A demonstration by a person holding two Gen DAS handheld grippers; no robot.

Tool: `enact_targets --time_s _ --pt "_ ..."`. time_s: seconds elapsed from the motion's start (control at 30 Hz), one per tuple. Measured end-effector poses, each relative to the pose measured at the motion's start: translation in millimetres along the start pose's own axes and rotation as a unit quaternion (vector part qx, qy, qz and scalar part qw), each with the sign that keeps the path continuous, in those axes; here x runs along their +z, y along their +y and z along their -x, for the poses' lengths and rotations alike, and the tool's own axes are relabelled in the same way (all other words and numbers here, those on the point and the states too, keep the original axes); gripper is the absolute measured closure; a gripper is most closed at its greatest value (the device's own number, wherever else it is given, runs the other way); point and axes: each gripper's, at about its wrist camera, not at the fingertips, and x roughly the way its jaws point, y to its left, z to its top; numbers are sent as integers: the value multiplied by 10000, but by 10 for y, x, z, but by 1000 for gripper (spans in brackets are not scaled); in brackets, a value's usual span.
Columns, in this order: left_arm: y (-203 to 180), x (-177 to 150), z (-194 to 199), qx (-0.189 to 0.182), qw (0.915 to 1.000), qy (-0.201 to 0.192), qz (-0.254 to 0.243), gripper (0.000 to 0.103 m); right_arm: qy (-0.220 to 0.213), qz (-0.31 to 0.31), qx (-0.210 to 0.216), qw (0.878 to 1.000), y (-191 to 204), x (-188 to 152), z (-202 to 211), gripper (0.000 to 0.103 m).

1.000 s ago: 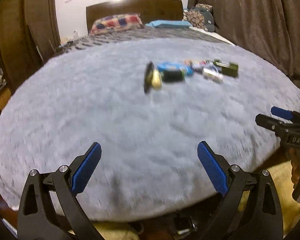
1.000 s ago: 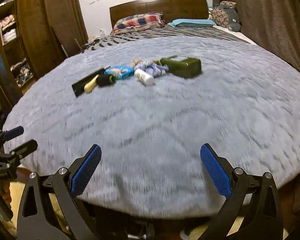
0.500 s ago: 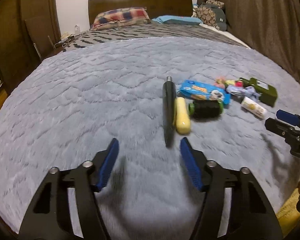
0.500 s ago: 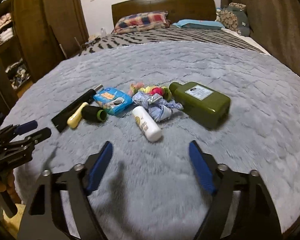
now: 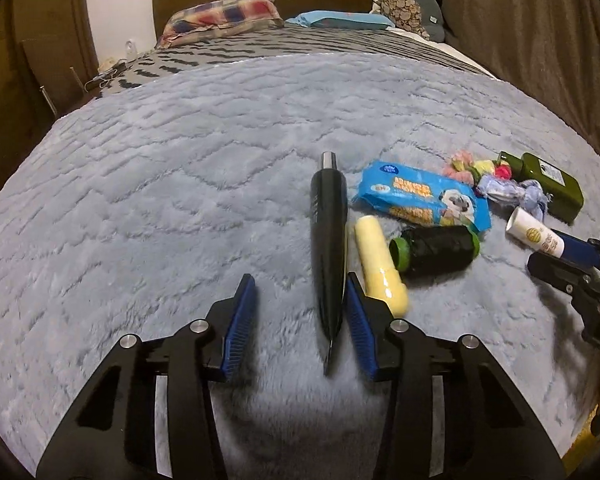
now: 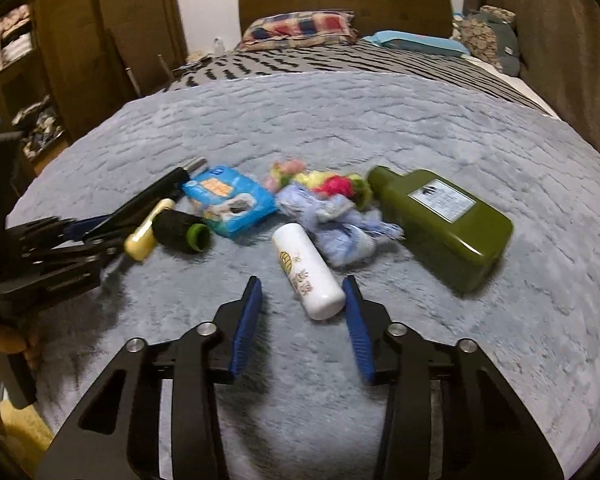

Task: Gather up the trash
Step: 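Grasp the black pen-like tool with the left tool while the right tool grasps the white tube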

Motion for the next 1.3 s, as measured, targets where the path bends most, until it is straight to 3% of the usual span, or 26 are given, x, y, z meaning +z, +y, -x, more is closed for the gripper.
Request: enact_targets --time_s 0.4,0.47,0.53,0.63,0.93,1.3 --pt "-23 315 -300 5 9997 198 -134 60 271 12 75 9996 93 236 -352 63" --pt "-46 334 -333 4 9996 229 -184 65 259 63 5 9996 121 223 -363 69" --pt "-66 334 -320 -20 9995 210 -233 80 217 72 -35 9997 126 197 -332 81" --pt "-119 293 -273 19 9993 214 -309 82 226 90 -30 9997 109 154 -289 82" --pt "-149 -65 62 5 9993 245 -267 83 193 174 1 9997 131 -205 138 82" --pt "-265 -801 746 -188 9997 125 -67 83 141 129 79 9998 211 -732 631 82"
